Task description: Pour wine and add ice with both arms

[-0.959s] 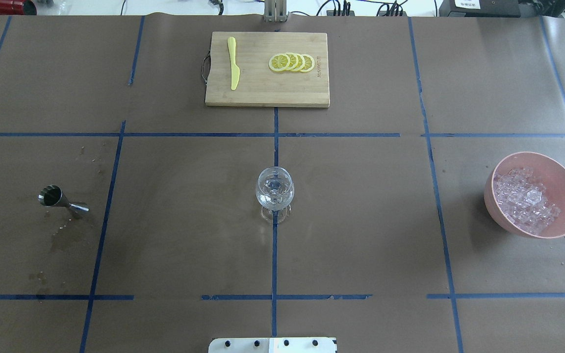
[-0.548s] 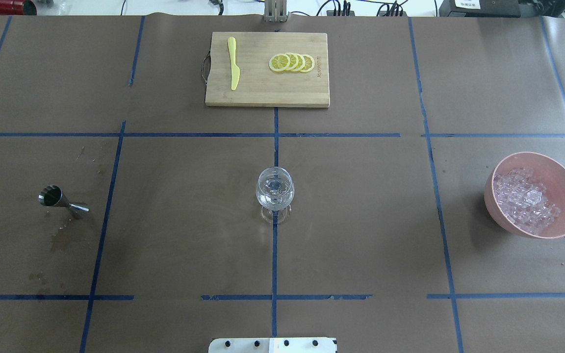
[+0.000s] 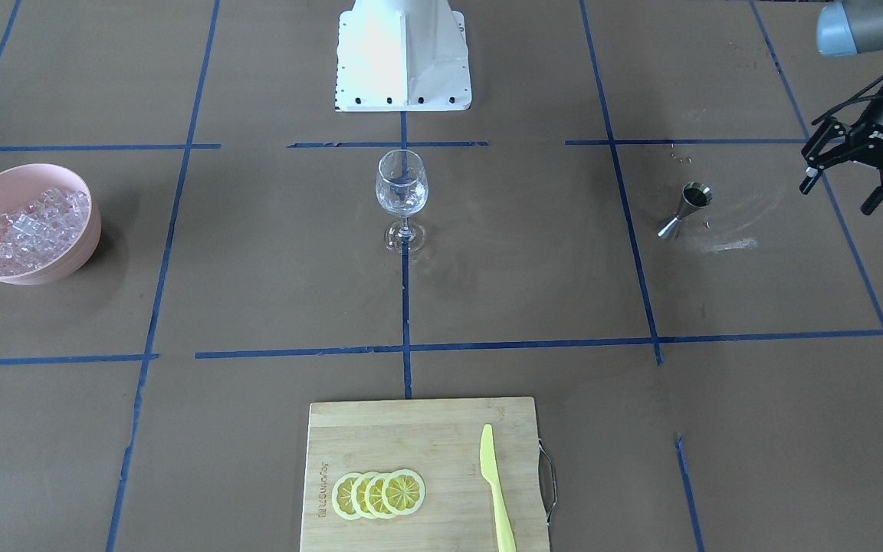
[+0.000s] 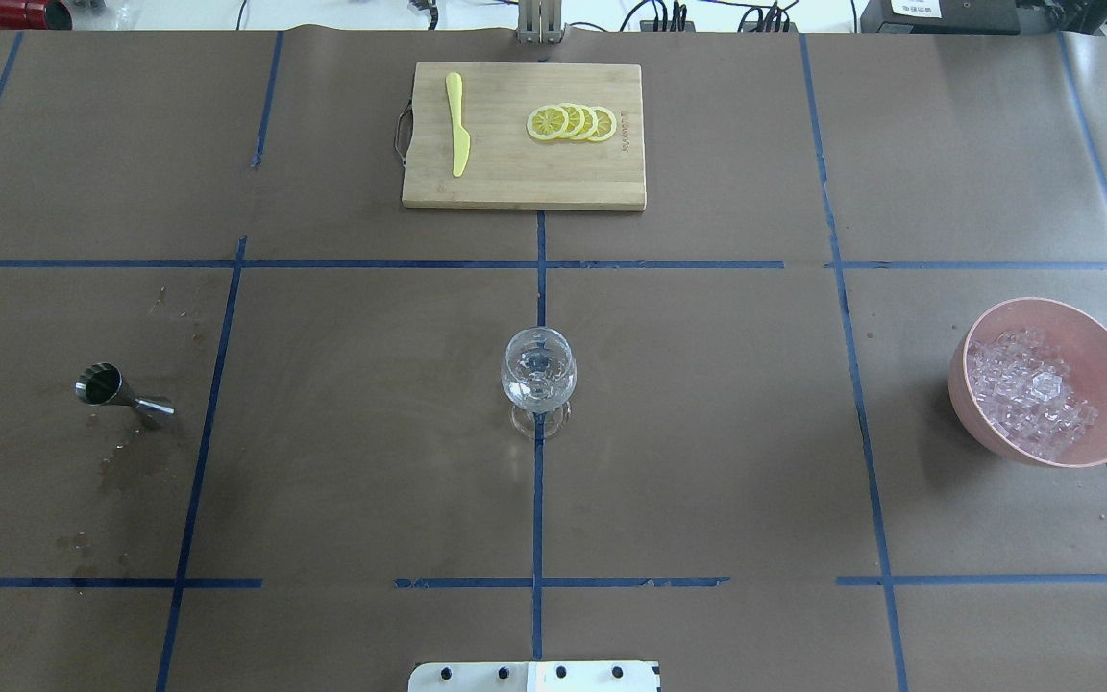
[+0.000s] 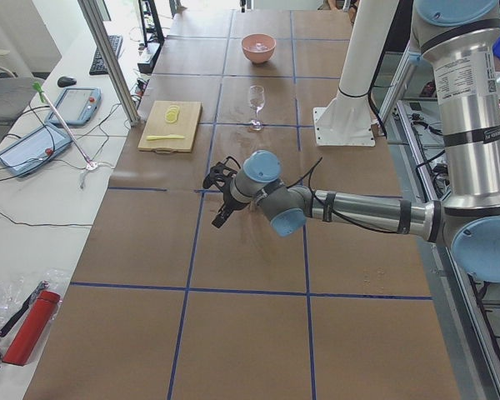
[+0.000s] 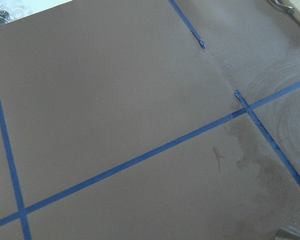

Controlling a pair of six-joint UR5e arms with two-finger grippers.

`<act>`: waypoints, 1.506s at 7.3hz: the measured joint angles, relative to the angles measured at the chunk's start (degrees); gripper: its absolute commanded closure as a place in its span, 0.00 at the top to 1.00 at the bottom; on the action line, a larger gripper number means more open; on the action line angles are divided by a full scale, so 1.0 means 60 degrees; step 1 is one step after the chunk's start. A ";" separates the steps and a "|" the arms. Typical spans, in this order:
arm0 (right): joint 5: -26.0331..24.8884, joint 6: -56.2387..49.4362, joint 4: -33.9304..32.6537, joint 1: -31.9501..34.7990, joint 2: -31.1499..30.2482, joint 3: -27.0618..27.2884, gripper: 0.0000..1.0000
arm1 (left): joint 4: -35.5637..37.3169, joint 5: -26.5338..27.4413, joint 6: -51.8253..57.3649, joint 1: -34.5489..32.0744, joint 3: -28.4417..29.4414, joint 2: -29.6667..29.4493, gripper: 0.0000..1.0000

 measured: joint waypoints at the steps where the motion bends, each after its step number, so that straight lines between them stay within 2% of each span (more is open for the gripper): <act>1: 0.0000 -0.0002 0.0079 0.0000 0.0001 -0.0007 1.00 | -0.1294 0.1035 -0.0821 0.0928 0.0031 0.0555 0.92; 2: 0.0000 0.0004 0.0235 0.0000 -0.0005 -0.0034 1.00 | -0.2285 0.2065 -0.1295 0.1694 0.0053 0.1061 0.90; 4: 0.0000 0.0017 0.0410 0.0000 -0.0023 -0.0037 1.00 | -0.3581 0.3183 -0.1565 0.2506 0.0100 0.1679 0.90; 5: 0.0000 0.0022 0.0436 -0.0001 -0.0027 -0.0025 1.00 | -0.4006 0.3662 -0.1564 0.2977 0.0108 0.1828 0.98; 6: 0.0004 0.0029 0.0445 -0.0001 -0.0041 0.0009 1.00 | -0.4203 0.4398 -0.1562 0.3687 0.0112 0.1890 0.99; 8: 0.0013 0.0033 0.0450 -0.0001 -0.0097 0.0092 1.00 | -0.4305 0.6456 -0.1788 0.5633 0.0131 0.1919 0.99; 11: 0.0012 0.0025 0.0451 0.0000 -0.0127 0.0109 1.00 | -0.4271 1.0291 -0.3576 0.8625 0.0759 0.1418 0.99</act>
